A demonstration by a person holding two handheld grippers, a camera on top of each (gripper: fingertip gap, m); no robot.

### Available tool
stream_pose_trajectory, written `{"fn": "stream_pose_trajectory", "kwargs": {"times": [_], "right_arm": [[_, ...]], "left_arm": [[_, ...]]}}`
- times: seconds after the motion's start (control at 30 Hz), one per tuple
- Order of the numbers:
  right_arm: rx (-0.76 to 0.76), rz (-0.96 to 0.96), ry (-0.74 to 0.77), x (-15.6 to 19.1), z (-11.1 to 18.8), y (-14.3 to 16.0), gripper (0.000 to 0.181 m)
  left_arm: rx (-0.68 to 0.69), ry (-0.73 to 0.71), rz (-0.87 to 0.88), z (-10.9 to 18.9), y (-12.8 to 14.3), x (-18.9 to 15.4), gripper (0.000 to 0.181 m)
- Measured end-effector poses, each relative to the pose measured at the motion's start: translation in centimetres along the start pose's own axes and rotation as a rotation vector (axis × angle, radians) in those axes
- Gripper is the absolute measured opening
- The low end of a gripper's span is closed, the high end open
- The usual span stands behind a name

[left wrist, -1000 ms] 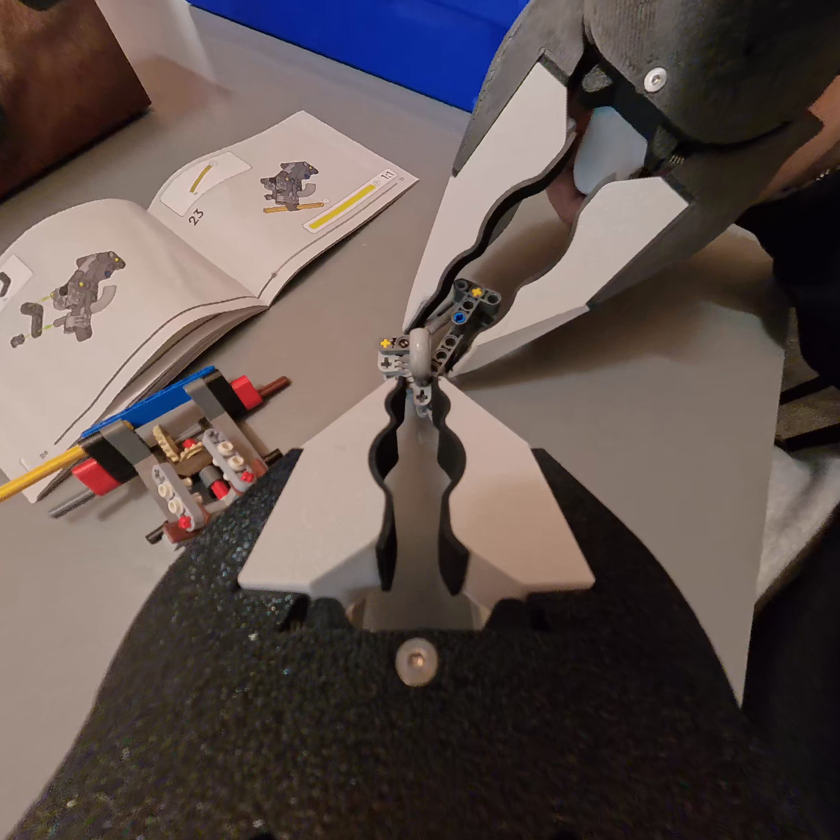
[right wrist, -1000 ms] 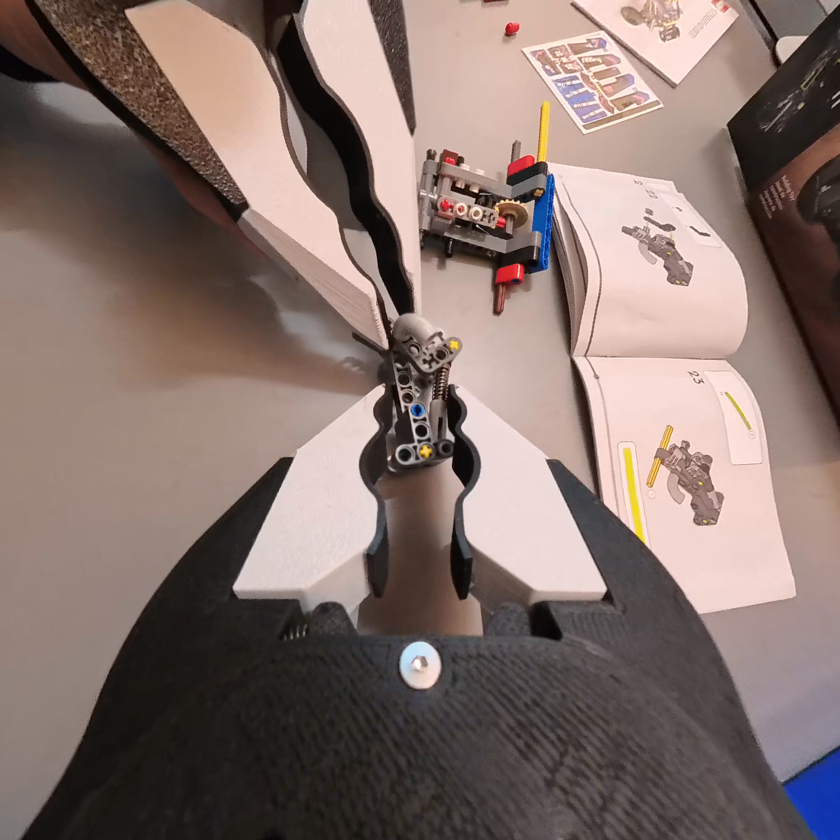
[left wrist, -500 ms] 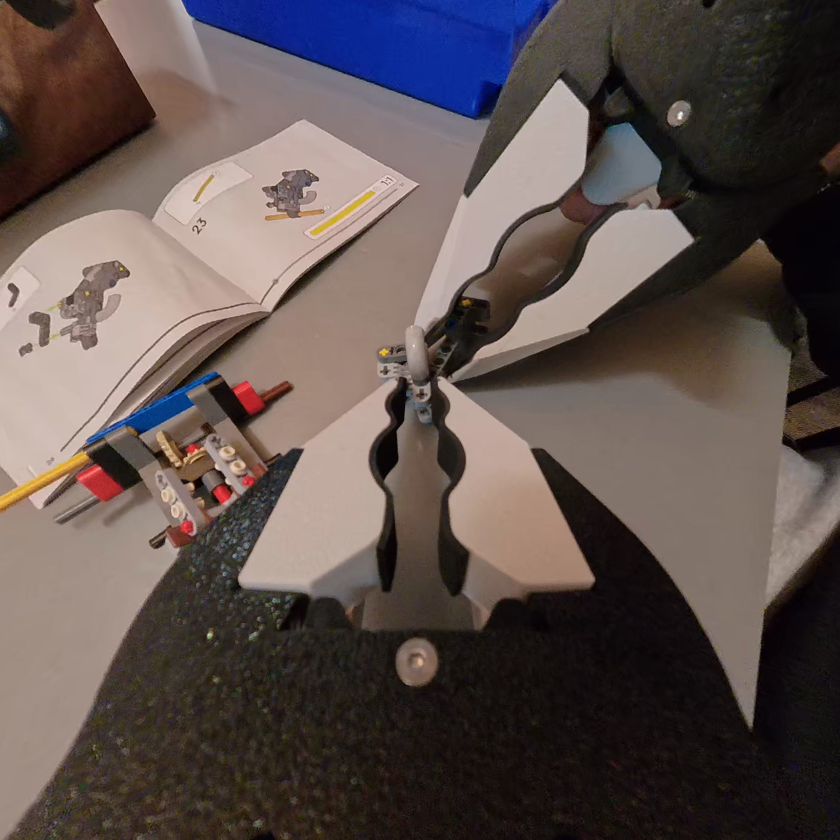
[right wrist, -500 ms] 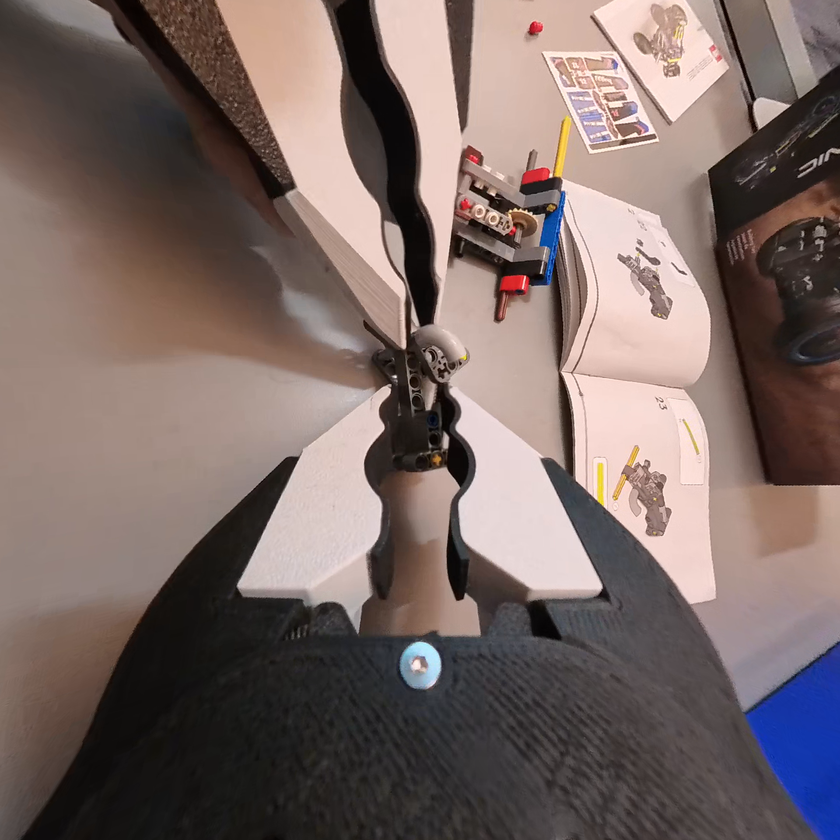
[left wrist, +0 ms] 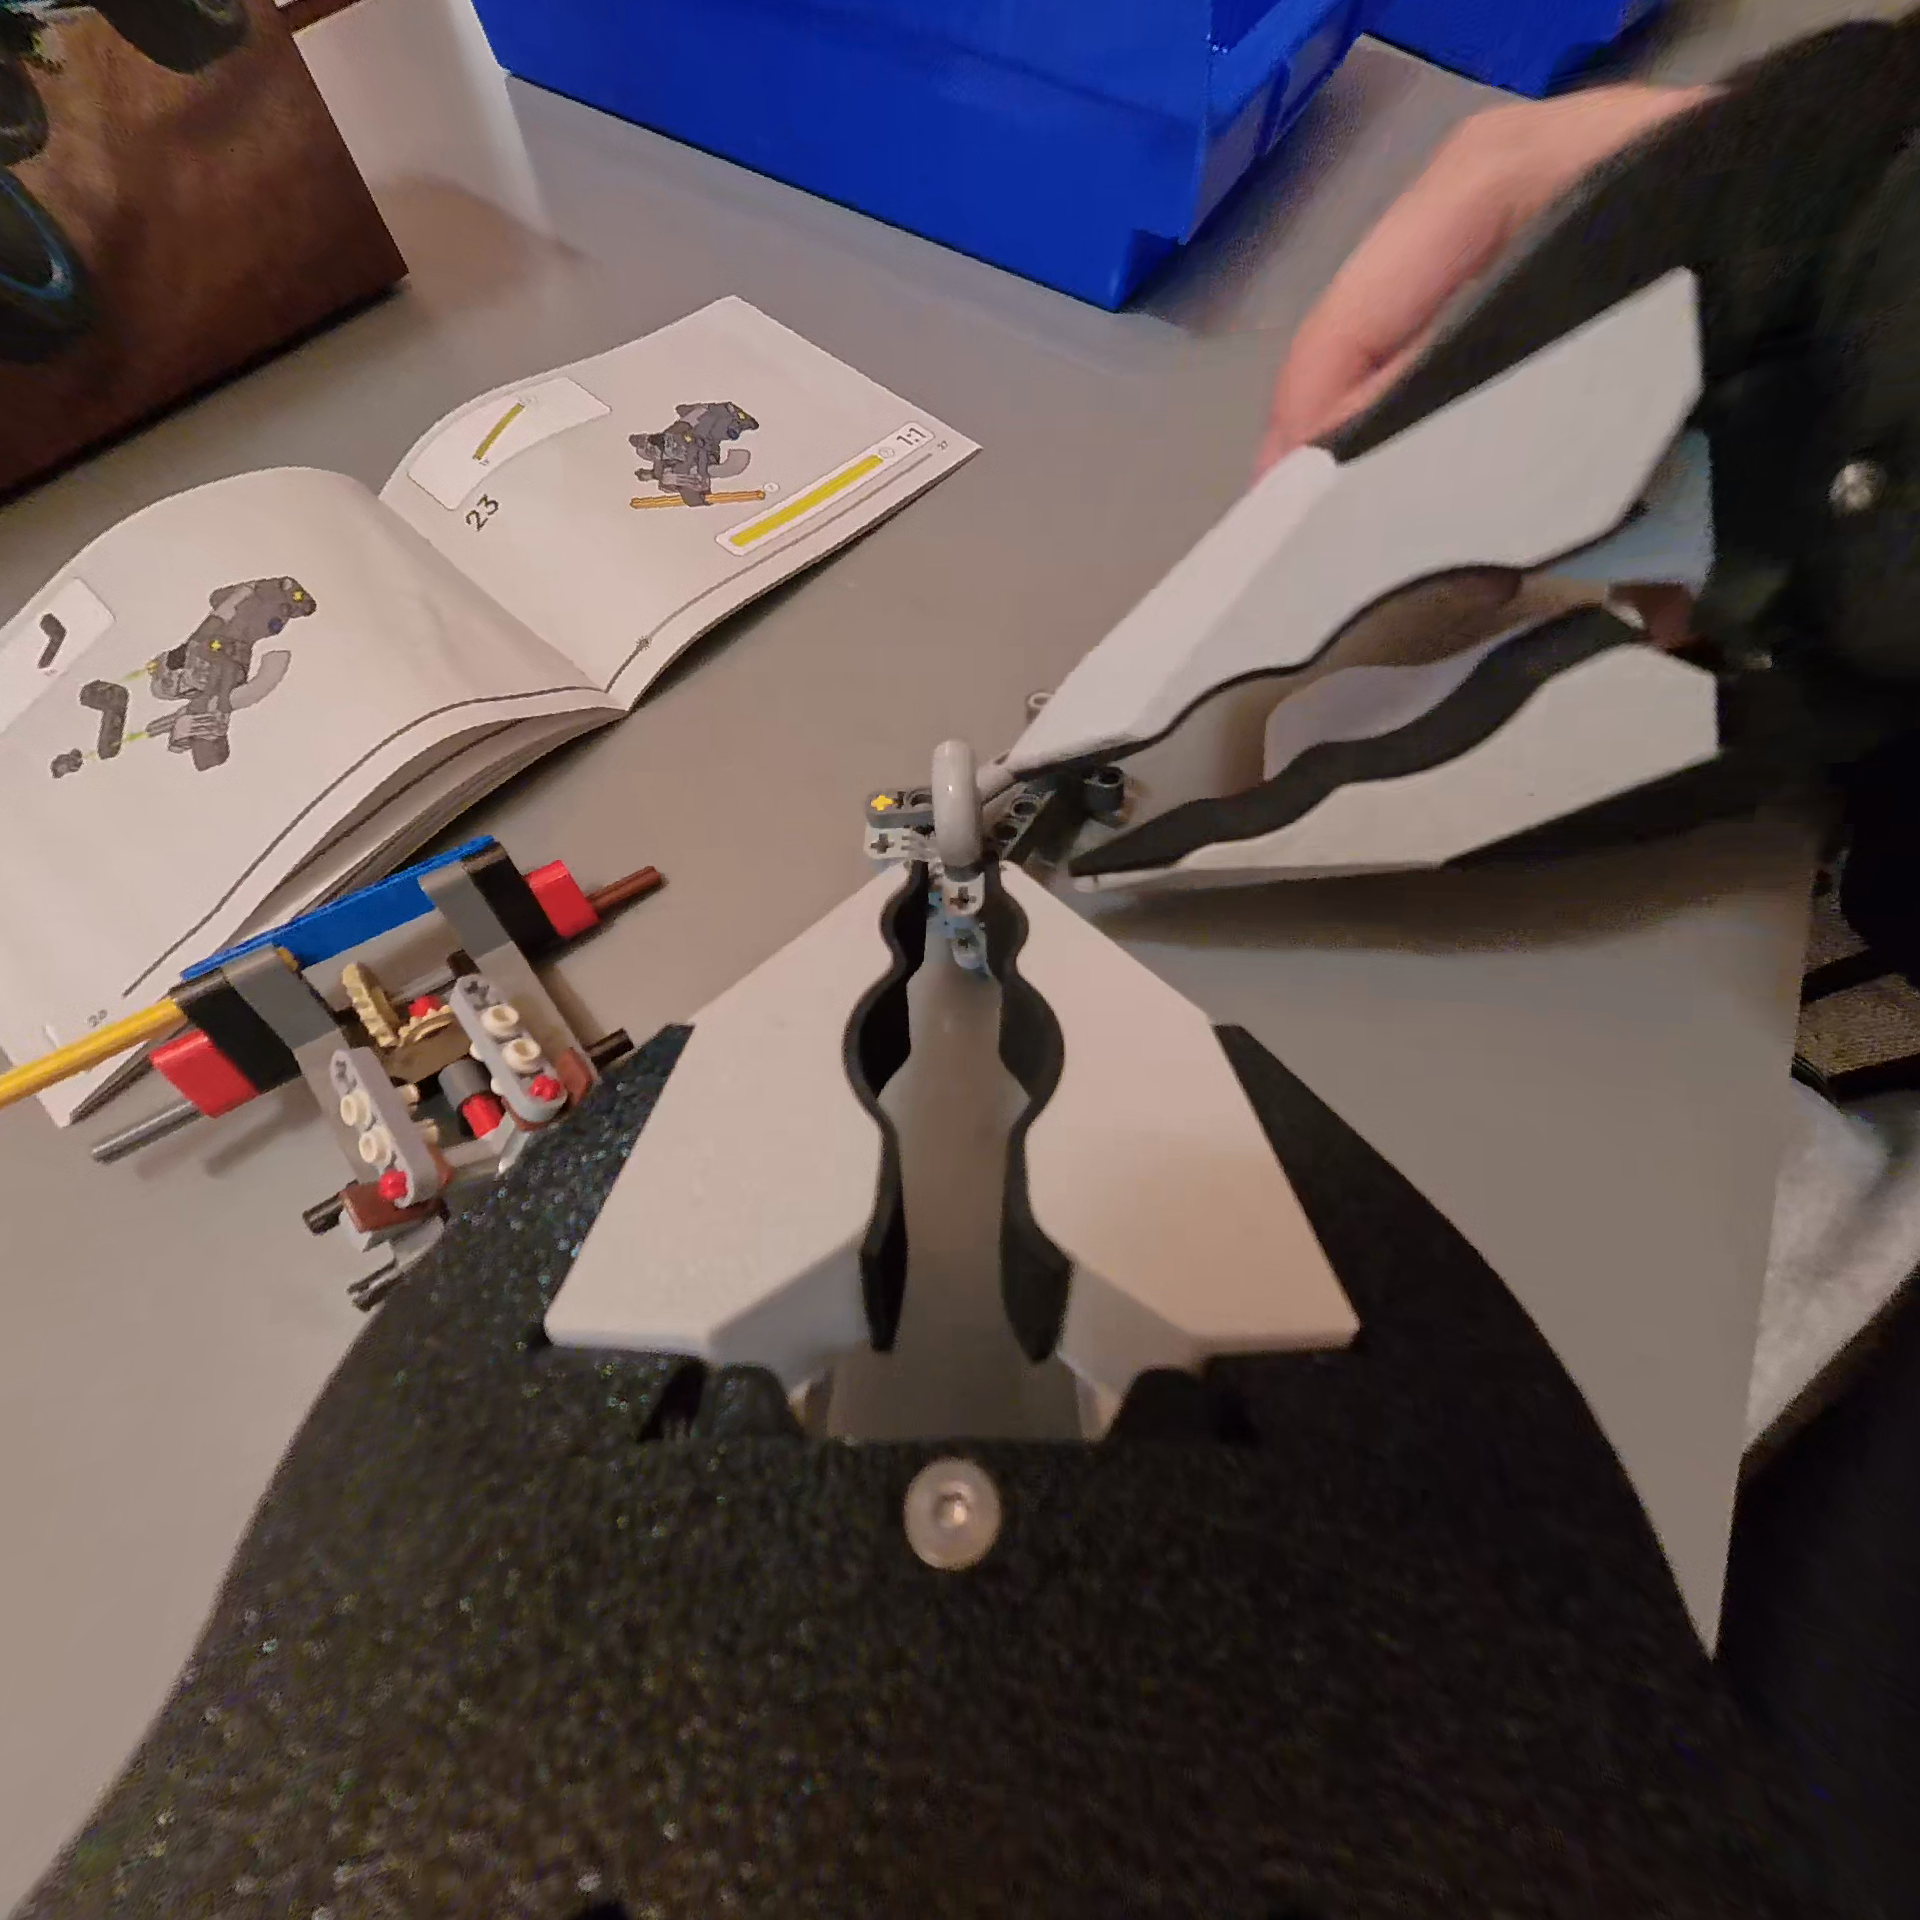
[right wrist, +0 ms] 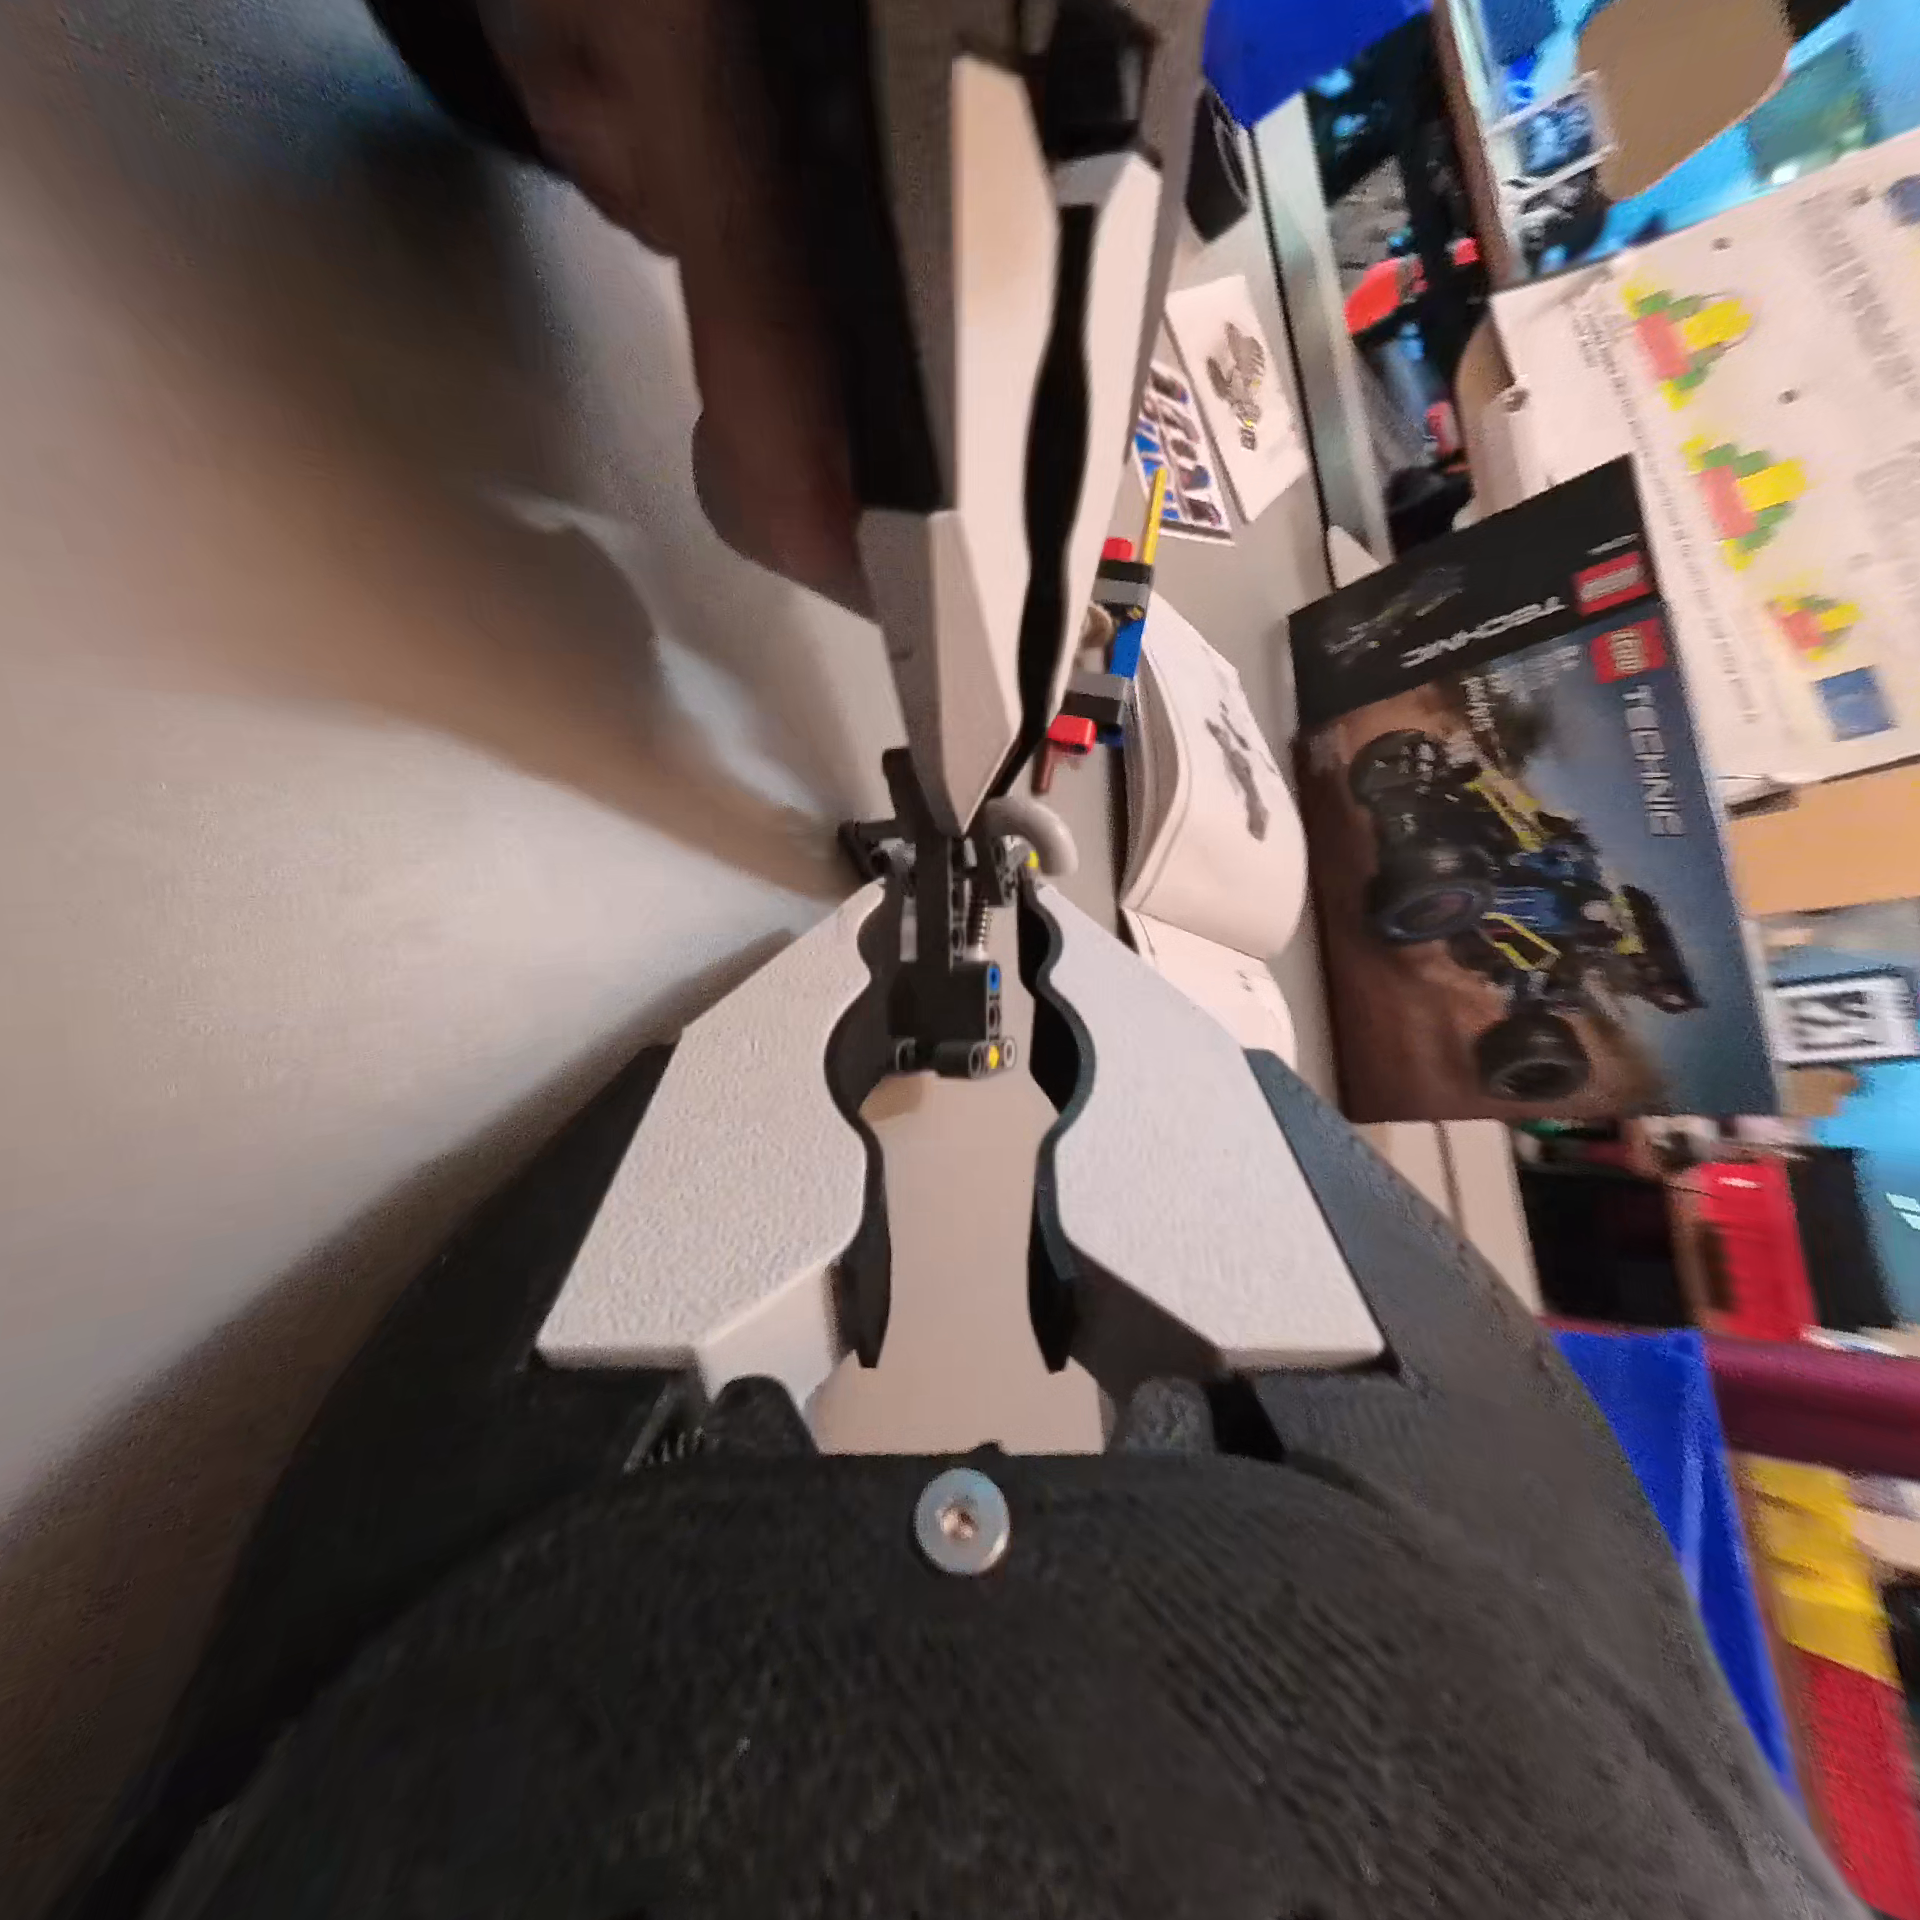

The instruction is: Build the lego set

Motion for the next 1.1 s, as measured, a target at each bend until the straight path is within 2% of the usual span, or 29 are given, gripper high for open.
{"fn": "stream_pose_trajectory", "kwargs": {"times": [0.1, 0.17, 0.33, 0.43, 0.63, 0.73, 0.93, 1.1], "right_arm": [[0.085, 0.110, 0.118, 0.8, -0.1, 0.0, 0.020], [0.112, 0.127, 0.092, 1.2, -0.7, 0.0, 0.017], [0.136, 0.190, 0.152, 1.9, -1.6, -0.1, 0.018], [0.171, 0.239, 0.158, 2.1, -1.9, -0.2, 0.007], [0.231, 0.335, 0.199, 2.4, -2.5, -0.6, 0.006], [0.247, 0.395, 0.219, 2.6, -2.8, -1.0, 0.006], [0.270, 0.431, 0.229, 2.8, -3.0, -1.3, 0.006], [0.291, 0.486, 0.245, 3.0, -3.1, -1.7, 0.006]], "left_arm": [[-0.009, 0.008, 0.011, 0.0, 0.1, 0.1, 0.008], [-0.010, 0.014, 0.015, 0.0, 0.1, 0.1, 0.008], [-0.010, 0.025, 0.024, 0.0, 0.1, 0.3, 0.008], [-0.011, 0.039, 0.040, 0.1, 0.2, 0.5, 0.008], [-0.010, 0.030, 0.037, 0.2, 0.2, 0.6, 0.008], [0.013, 0.053, 0.054, 0.6, 0.2, 1.0, 0.008], [0.072, 0.084, 0.145, 1.8, -0.3, 2.0, 0.021], [0.139, 0.059, 0.111, 1.1, -0.6, 1.2, 0.017]]}}
Point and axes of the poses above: each gripper's, where its closed fingertips meet, z back along the fingers, y out of its underside, x = y × z across the jaws, the point moved 10 cm from there along z, back along the fingers, and after that the axes turned 13 degrees about z, right-handed, at the moved point
